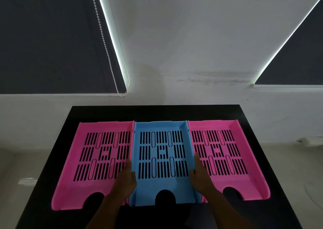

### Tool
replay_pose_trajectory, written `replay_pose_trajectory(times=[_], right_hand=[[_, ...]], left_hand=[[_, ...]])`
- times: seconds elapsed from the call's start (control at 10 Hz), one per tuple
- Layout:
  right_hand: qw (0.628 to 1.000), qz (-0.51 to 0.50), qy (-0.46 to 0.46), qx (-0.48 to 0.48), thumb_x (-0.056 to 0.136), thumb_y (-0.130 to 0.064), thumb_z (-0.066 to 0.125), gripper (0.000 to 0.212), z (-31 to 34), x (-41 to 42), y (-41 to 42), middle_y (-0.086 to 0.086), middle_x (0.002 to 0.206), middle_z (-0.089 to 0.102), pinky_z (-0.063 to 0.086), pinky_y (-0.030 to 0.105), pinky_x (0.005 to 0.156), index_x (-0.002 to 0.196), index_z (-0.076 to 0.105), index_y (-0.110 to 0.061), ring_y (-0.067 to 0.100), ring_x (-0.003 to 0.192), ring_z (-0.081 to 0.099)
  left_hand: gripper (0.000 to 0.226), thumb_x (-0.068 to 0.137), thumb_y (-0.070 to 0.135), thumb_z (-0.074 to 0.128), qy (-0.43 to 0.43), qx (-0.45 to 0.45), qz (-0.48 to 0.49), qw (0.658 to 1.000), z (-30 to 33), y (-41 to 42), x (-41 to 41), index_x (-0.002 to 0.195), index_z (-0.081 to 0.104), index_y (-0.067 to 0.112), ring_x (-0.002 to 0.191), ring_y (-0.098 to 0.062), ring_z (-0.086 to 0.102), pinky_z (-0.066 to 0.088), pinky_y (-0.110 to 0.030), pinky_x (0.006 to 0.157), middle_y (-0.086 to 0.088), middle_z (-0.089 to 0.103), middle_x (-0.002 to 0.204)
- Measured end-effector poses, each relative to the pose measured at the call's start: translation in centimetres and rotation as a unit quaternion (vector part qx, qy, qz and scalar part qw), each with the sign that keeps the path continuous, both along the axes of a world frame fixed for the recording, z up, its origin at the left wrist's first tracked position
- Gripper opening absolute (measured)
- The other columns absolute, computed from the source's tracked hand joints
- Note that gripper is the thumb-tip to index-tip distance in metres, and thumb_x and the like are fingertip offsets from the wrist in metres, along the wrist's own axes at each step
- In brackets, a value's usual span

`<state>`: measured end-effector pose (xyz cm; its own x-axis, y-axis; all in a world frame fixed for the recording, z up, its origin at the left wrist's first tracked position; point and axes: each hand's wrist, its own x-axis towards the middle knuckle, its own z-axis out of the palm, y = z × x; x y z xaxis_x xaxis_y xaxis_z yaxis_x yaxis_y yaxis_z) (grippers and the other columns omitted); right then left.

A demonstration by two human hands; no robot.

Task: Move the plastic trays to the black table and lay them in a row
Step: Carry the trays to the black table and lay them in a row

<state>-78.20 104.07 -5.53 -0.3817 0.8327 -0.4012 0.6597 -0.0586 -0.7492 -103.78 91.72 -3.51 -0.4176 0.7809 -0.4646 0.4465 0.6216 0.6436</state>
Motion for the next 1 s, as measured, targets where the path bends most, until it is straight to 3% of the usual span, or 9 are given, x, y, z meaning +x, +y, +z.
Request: replay_pose_trajectory(times=[0.1, 0.2, 0.4, 0.5, 0.6, 0.7, 0.8, 0.9, 1.0], right_hand=[[1.0, 0.004, -0.015, -0.01, 0.096, 0.006, 0.047, 0.085, -0.4, -0.3, 0.9, 0.006, 0.169, -0.002, 0.014, 0.037, 0.125, 0.159, -0.009, -0.01, 0.024, 0.155, 0.01], [1.0, 0.001, -0.011, -0.021, 0.095, 0.006, 0.047, 0.086, -0.7, -0.6, 2.0, 0.006, 0.169, -0.003, 0.016, 0.044, 0.126, 0.159, -0.009, -0.012, 0.026, 0.155, 0.011], [1.0, 0.002, -0.024, -0.019, 0.096, 0.007, 0.047, 0.084, -1.1, -1.3, 4.6, 0.008, 0.169, -0.001, 0.007, 0.026, 0.116, 0.16, -0.006, -0.008, 0.023, 0.155, 0.007], [1.0, -0.005, -0.02, -0.021, 0.096, 0.008, 0.047, 0.084, -0.9, -1.7, 6.0, 0.008, 0.169, 0.0, 0.01, 0.027, 0.117, 0.16, -0.006, -0.008, 0.024, 0.155, 0.008], [1.0, -0.006, 0.001, -0.029, 0.096, 0.009, 0.046, 0.083, -0.5, -2.1, 6.9, 0.007, 0.169, 0.002, 0.021, 0.034, 0.121, 0.16, -0.005, -0.01, 0.03, 0.153, 0.02], [1.0, -0.005, 0.011, -0.02, 0.098, 0.005, 0.045, 0.084, -0.5, -2.2, 7.4, 0.008, 0.167, 0.012, 0.047, 0.044, 0.11, 0.16, -0.007, -0.018, 0.036, 0.135, 0.049], [0.998, -0.03, 0.019, -0.042, 0.098, 0.001, 0.045, 0.076, -0.7, -1.9, 7.7, 0.015, 0.155, 0.041, 0.062, 0.045, 0.087, 0.161, 0.009, -0.021, 0.033, 0.108, 0.068], [0.997, -0.062, 0.01, -0.045, 0.099, 0.002, 0.046, 0.057, 0.0, -1.5, 7.2, 0.006, 0.122, 0.064, 0.063, 0.025, 0.066, 0.153, 0.035, -0.013, 0.028, 0.093, 0.072], [0.995, -0.095, 0.004, 0.006, 0.099, -0.001, 0.05, 0.042, 1.1, -0.9, 5.9, 0.012, 0.128, 0.066, 0.058, 0.017, 0.064, 0.14, 0.051, -0.008, 0.018, 0.095, 0.07]], left_hand=[[0.069, 0.102, 0.011, 0.042, -0.004, 0.003, 0.002, 1.0, -0.1, 0.7, -0.1, 0.156, -0.001, 0.009, 0.048, -0.005, 0.045, 0.04, -0.01, 0.041, -0.041, 0.047, 0.135], [0.069, 0.102, 0.01, 0.042, -0.008, 0.003, 0.008, 1.0, 0.0, 1.4, -0.5, 0.157, 0.0, 0.008, 0.048, -0.005, 0.043, 0.039, -0.012, 0.041, -0.041, 0.05, 0.132], [0.069, 0.102, 0.011, 0.044, -0.005, 0.003, 0.004, 1.0, -0.2, 3.6, -1.2, 0.157, 0.002, 0.008, 0.079, -0.02, 0.068, 0.057, -0.026, 0.068, -0.036, 0.059, 0.122], [0.069, 0.102, 0.013, 0.043, 0.002, 0.003, -0.007, 1.0, -0.4, 4.7, -1.8, 0.156, 0.0, 0.009, 0.102, -0.036, 0.067, 0.057, -0.039, 0.085, -0.041, 0.044, 0.138], [0.069, 0.102, 0.014, 0.042, -0.014, 0.001, -0.008, 1.0, -0.2, 5.7, -2.0, 0.156, -0.001, 0.011, 0.088, -0.027, 0.069, 0.06, -0.029, 0.074, -0.042, 0.042, 0.139], [0.07, 0.102, 0.013, 0.043, -0.015, 0.005, 0.008, 1.0, -0.4, 6.2, -2.1, 0.157, 0.0, 0.012, 0.05, -0.006, 0.045, 0.039, -0.013, 0.042, -0.037, 0.058, 0.123], [0.072, 0.101, 0.015, 0.046, -0.009, 0.009, 0.018, 1.0, -1.0, 5.9, -2.1, 0.158, 0.001, 0.014, 0.047, -0.004, 0.037, 0.036, -0.016, 0.044, -0.006, 0.053, 0.07], [0.076, 0.099, 0.016, 0.051, -0.009, 0.018, 0.019, 1.0, -0.9, 5.4, -1.8, 0.158, 0.002, 0.015, 0.071, -0.002, 0.056, 0.049, -0.014, 0.07, -0.017, 0.061, 0.126], [0.081, 0.097, 0.022, 0.054, 0.048, 0.088, 0.015, 0.995, -1.3, 3.9, -0.5, 0.157, 0.001, 0.021, 0.145, -0.027, 0.034, 0.033, -0.039, 0.116, -0.008, 0.012, 0.166]])
